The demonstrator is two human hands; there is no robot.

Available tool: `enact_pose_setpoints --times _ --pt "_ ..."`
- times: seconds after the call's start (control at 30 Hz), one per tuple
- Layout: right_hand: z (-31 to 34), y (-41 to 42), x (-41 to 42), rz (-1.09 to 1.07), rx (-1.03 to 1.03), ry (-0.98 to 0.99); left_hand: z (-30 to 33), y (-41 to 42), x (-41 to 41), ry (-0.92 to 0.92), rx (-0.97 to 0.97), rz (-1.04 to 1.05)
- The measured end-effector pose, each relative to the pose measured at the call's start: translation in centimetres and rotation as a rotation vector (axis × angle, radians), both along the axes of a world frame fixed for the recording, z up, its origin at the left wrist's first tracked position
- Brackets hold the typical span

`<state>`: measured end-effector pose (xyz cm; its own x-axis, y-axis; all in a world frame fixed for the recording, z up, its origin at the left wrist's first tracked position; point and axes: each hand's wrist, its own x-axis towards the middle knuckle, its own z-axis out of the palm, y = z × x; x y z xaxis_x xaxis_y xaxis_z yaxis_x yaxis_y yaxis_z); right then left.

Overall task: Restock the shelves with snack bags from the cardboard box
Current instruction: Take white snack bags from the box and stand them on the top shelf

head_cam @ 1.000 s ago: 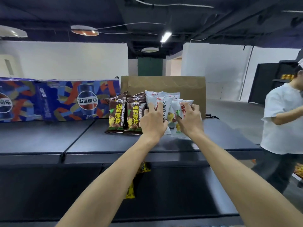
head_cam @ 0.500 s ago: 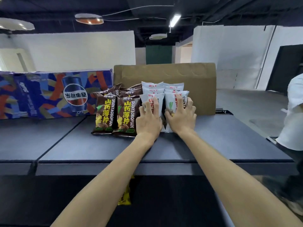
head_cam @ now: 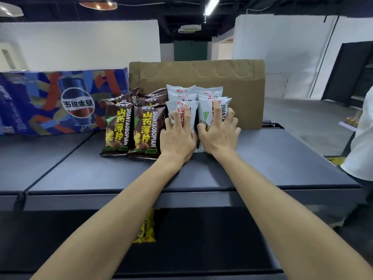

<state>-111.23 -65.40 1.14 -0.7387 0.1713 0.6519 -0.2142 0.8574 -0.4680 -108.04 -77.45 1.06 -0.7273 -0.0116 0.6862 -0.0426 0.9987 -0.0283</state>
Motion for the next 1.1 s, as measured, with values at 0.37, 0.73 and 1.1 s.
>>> enact_pose_setpoints --times 0.37,0.73,1.1 --pt "0.5 -0.2 2.1 0.004 -0.002 -0.097 0.8 -0.1 4.8 -0.149 -0.12 -0.023" --pt "0.6 -1.1 10.1 -0.056 0.123 -0.121 4.6 -5.0 14.8 -0.106 -0.429 -0.251" --pt "-2.1 3.3 23.7 -0.126 0.255 -0.15 0.6 -3.1 20.8 -0.025 -0.286 -0.579"
